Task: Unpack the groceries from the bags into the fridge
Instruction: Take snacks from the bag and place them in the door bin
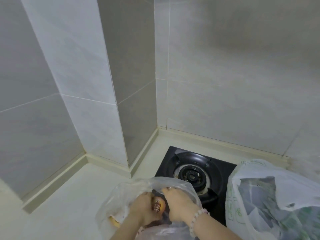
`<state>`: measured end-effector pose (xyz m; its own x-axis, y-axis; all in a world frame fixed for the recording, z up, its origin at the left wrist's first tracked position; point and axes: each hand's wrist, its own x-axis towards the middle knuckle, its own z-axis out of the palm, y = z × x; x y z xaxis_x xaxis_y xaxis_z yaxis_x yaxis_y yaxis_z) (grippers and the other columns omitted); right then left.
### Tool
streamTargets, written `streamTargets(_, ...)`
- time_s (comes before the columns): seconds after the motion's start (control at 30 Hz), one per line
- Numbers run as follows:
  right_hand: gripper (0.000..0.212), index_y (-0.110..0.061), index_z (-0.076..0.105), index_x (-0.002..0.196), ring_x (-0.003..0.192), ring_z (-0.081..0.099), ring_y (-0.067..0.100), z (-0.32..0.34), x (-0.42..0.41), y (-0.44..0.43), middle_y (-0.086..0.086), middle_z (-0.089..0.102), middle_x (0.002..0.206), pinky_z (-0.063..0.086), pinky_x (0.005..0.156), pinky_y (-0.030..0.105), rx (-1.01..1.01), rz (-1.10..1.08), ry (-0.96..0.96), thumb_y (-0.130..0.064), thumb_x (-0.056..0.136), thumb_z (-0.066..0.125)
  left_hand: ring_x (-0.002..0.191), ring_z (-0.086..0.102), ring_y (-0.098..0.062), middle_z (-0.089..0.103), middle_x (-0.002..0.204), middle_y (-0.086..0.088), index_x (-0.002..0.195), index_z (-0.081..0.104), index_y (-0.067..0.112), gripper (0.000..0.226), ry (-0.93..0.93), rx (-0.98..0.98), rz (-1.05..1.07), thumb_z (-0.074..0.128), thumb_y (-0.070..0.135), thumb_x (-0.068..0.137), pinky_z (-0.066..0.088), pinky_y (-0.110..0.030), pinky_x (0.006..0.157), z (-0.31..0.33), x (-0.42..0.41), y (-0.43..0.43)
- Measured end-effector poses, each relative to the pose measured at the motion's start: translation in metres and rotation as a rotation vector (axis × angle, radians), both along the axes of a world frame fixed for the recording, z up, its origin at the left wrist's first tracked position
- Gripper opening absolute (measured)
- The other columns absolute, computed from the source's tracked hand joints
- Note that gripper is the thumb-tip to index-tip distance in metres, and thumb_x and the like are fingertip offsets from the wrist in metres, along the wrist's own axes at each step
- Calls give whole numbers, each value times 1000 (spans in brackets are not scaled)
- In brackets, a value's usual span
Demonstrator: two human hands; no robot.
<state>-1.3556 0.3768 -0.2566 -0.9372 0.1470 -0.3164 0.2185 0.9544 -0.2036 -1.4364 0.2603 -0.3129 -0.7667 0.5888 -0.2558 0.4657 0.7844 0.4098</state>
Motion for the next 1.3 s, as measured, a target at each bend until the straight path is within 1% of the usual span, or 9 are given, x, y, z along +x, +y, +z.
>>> streamTargets(0.1, 82, -16, 30, 143, 120, 50, 27, 3, -13, -11, 8, 48, 135, 46, 98, 37, -78, 60, 84, -10, 73, 72, 96, 56, -16, 56, 107, 3, 106, 56, 19, 59, 7, 38, 73, 75, 46, 56, 46, -25, 82, 26, -15, -17)
streamTargets(0.23, 61, -18, 44, 126, 106, 58, 22, 12, -34, -33, 2, 57, 118, 49, 85, 32, -215, 115, 251, -30, 74, 73, 98, 52, -16, 47, 104, 4, 110, 56, 17, 67, 8, 73, 97, 73, 43, 51, 44, -25, 80, 65, -27, -33)
streamTargets(0.33, 60, -19, 43, 130, 110, 55, 22, 21, -48, -45, 3, 50, 124, 48, 89, 34, -234, 111, 303, -28, 77, 70, 96, 52, -16, 48, 102, 2, 110, 57, 15, 70, 27, 74, 106, 63, 45, 47, 45, -26, 82, 87, -30, -44)
streamTargets(0.43, 62, -18, 38, 138, 115, 51, 25, 21, -55, -51, 6, 44, 130, 47, 94, 39, -221, 117, 329, -18, 82, 65, 89, 53, -12, 57, 101, 2, 106, 60, 15, 54, -38, 179, 119, 76, 40, 62, 44, -22, 77, 92, -31, -55)
streamTargets(0.53, 61, -15, 36, 139, 117, 49, 25, 18, -56, -47, 5, 40, 131, 45, 96, 35, -181, 123, 313, -17, 85, 65, 93, 54, -9, 59, 108, 4, 118, 58, 14, 50, -60, 214, 147, 70, 44, 79, 40, -17, 80, 89, -29, -64)
streamTargets(0.67, 61, -16, 39, 137, 115, 51, 25, 23, -60, -31, 4, 40, 129, 45, 96, 33, -144, 84, 318, -22, 83, 68, 97, 57, -14, 63, 116, -3, 112, 63, 9, 36, -81, 95, 142, 49, 37, 95, 42, -21, 82, 86, -23, -68)
streamTargets(0.8, 61, -16, 39, 134, 113, 51, 27, 43, -68, -18, 6, 41, 129, 46, 91, 34, -86, 90, 348, -26, 82, 69, 110, 58, -22, 62, 123, -8, 116, 63, 8, 34, -145, -66, 58, 45, 30, 96, 44, -24, 86, 73, -15, -61)
streamTargets(1.1, 59, -15, 40, 133, 110, 53, 30, 50, -37, -11, 7, 40, 127, 48, 91, 37, -133, 129, 279, -22, 82, 68, 131, 39, -27, 35, 143, -9, 144, 24, 11, 73, 48, -406, 22, 60, 33, 84, 34, -35, 106, -1, -7, -39)
streamTargets(1.3, 59, -15, 43, 131, 106, 54, 30, 36, -16, -8, 8, 44, 122, 48, 90, 37, -95, 219, 171, -18, 78, 70, 136, 33, -25, 27, 149, -4, 147, 19, 19, 63, 184, -456, -10, 50, 28, 93, 26, -42, 113, -25, -12, -28)
